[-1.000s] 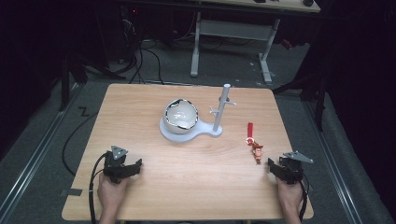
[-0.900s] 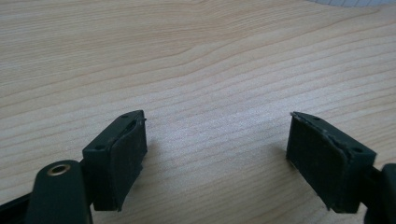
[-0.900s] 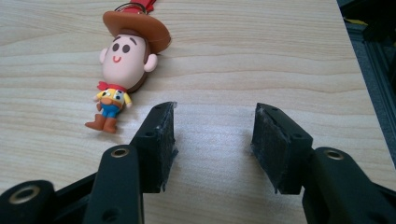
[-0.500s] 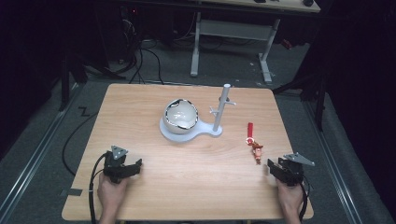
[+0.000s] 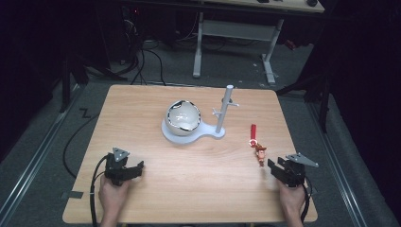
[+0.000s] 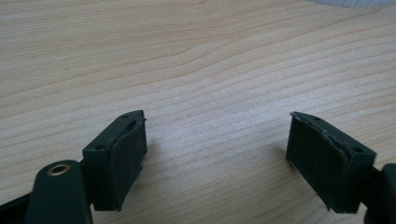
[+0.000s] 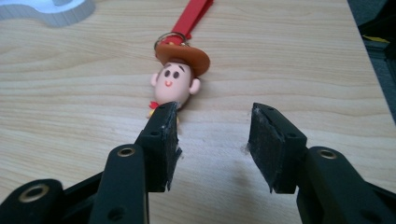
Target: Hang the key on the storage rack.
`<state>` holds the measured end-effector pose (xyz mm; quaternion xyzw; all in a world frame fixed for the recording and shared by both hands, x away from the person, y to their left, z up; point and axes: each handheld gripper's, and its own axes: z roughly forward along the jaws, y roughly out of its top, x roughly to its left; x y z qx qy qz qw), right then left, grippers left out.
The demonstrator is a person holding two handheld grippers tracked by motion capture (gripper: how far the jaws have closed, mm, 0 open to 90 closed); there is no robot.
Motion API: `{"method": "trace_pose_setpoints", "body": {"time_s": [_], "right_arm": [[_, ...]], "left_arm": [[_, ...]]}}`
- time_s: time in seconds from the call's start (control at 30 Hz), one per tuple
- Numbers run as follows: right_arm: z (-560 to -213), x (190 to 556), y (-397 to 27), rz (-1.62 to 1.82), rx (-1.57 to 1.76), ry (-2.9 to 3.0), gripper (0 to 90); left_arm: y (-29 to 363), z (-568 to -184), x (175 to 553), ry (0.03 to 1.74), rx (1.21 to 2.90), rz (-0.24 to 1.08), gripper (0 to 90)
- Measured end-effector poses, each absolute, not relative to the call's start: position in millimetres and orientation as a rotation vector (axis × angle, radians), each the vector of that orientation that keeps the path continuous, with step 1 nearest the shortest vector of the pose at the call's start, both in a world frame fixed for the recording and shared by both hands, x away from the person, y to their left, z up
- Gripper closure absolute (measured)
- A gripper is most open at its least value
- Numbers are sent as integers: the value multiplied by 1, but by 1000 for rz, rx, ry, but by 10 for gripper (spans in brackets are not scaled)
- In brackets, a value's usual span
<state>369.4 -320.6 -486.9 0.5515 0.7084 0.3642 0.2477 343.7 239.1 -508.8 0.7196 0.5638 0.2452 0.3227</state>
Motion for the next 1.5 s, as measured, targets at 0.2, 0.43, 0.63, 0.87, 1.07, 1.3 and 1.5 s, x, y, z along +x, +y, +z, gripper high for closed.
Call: {"method": "trace_pose_setpoints", "body": {"time_s": [0.2,0.43,0.63,0.87,1.07,1.3,1.5], "right_arm": [[-483,378,-312,1006,1491,1951,528],[-482,390,-304,1021,1514,1952,530],[-488,400,-302,1037,1566,1944,529],[-492,405,-302,1054,1601,1937,529],[-498,410,-301,1059,1639,1949,537],[-502,413,-298,1071,1631,1964,606],[-502,413,-298,1067,1613,1970,618]], "left_arm": [[239,-509,344,1480,1889,644,205],[239,-509,344,1480,1889,644,205],[239,-509,344,1480,1889,643,205],[239,-509,344,1480,1889,643,205],[239,-509,344,1480,1889,644,205],[239,-509,344,1480,1889,644,205],[239,-509,344,1480,1889,643,205]]}}
